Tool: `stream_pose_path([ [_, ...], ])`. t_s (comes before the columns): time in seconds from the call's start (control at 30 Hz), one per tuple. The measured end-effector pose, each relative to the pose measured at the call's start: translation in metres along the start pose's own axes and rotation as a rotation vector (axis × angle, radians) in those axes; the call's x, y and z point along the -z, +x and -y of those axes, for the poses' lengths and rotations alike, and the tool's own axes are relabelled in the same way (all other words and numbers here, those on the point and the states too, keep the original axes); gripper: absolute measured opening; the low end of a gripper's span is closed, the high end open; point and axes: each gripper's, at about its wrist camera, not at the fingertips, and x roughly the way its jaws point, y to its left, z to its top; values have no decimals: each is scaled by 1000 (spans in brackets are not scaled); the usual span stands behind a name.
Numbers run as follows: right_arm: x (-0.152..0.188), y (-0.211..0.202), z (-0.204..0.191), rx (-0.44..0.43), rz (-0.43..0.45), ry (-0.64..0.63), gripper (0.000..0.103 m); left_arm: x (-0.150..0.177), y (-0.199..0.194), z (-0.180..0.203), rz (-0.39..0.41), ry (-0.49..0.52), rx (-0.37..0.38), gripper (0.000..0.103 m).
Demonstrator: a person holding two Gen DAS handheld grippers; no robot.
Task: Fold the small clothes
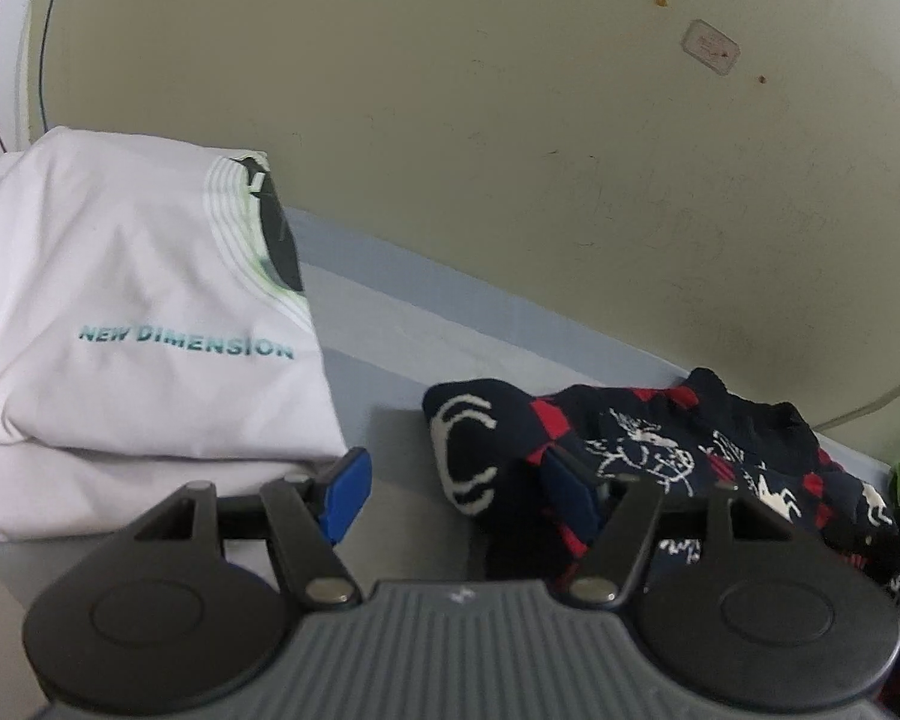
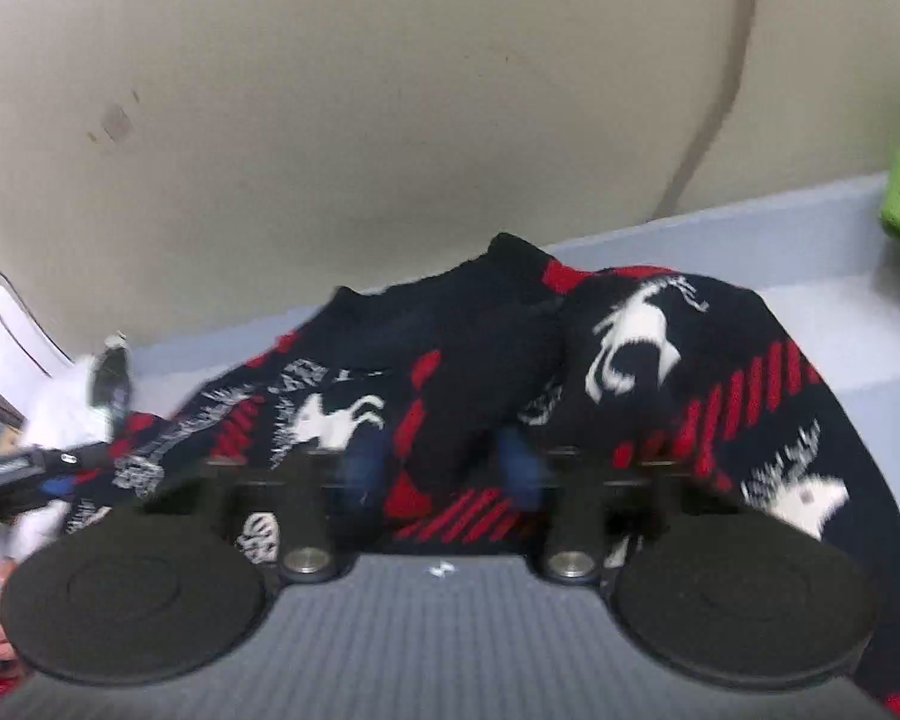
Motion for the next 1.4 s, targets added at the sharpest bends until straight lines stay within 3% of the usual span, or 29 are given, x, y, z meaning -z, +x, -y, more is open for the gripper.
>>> stream_pose_path([
  [0.07, -4, -24, -4, 9, 119, -19, 11, -1, -3, 4, 13, 19, 6, 69],
  [0.17, -5, -64, 1, 110, 305, -20, 11, -2, -5, 11, 37, 29, 10, 76],
  [0.23, -3, -69, 7, 176, 309, -19, 11, -4, 2, 20, 17, 36, 26, 76],
  [0.3, 4, -64, 9, 191, 251, -39, 11, -4, 10, 33, -3, 62, 45, 74],
  [0.33, 8, -61, 10, 194, 234, -41, 11, -3, 14, 41, -6, 83, 43, 65],
  [0.37, 12, -60, 11, 197, 227, -41, 11, -2, 18, 50, -1, 116, 28, 39],
  [0.4, 14, -60, 12, 197, 228, -33, 11, 0, 26, 61, -6, 165, 4, 22],
  [0.43, 15, -61, 13, 195, 226, -16, 11, 1, 35, 70, -15, 209, -38, 15],
  [0.5, 15, -64, 19, 190, 218, 20, 11, 9, 45, 89, 43, 323, -130, 12],
  [0.6, 18, -65, 12, 209, 210, -12, 11, 38, 62, 116, 162, 580, -316, 11],
  [0.67, 15, -64, 7, 235, 201, -52, 11, 42, 64, 125, 155, 624, -365, 11],
  [0.8, 12, -73, 2, 261, 152, -156, 20, 32, 49, 119, 114, 552, -309, 18],
  [0.87, 10, -104, 11, 247, 207, -131, 27, 31, 22, 105, 133, 485, -250, 21],
  [0.93, 13, -143, 30, 227, 267, -77, 28, 32, -3, 94, 162, 439, -212, 25],
  [1.03, 28, -194, 58, 272, 321, -27, 30, 36, -30, 88, 186, 399, -150, 36],
  [1.13, 53, -232, 86, 346, 345, 18, 36, 43, -40, 99, 180, 400, -94, 44],
  [1.17, 64, -243, 95, 365, 348, 41, 47, 47, -41, 104, 170, 403, -69, 46],
  [1.27, 98, -267, 116, 394, 367, 117, 59, 61, -42, 120, 134, 408, 11, 49],
  [1.4, 117, -264, 145, 378, 334, 243, 66, 88, -35, 141, 84, 437, 71, 50],
])
